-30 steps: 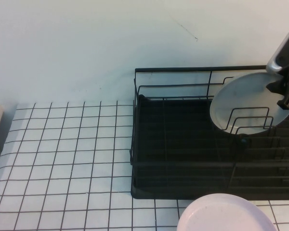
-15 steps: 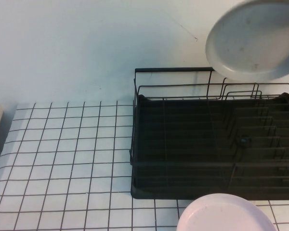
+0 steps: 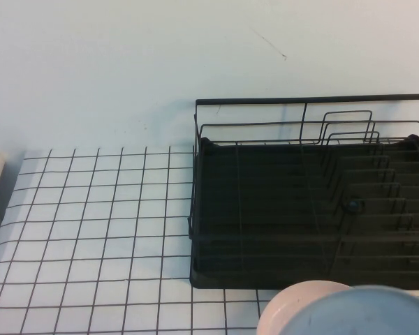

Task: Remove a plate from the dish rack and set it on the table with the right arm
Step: Place the plate from the table

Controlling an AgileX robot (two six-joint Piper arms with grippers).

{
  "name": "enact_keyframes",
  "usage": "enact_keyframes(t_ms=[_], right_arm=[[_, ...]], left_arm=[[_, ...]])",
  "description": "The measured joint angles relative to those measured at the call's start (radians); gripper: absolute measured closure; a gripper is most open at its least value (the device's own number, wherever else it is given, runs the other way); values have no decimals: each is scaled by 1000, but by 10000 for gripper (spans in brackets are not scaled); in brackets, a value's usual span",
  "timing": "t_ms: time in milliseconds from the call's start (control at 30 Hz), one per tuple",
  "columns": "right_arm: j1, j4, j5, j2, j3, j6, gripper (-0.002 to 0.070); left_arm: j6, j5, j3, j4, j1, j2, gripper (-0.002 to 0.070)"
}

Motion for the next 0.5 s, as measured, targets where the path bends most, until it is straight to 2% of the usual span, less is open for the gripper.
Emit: enact_keyframes(t_ms=[167,500], right_arm=[[0,0,-70,-8,96,-47,626],[0,76,-243,95,99,-165,626]], left_arm=[[0,0,0,0,0,0,678],[0,0,0,0,0,0,678]])
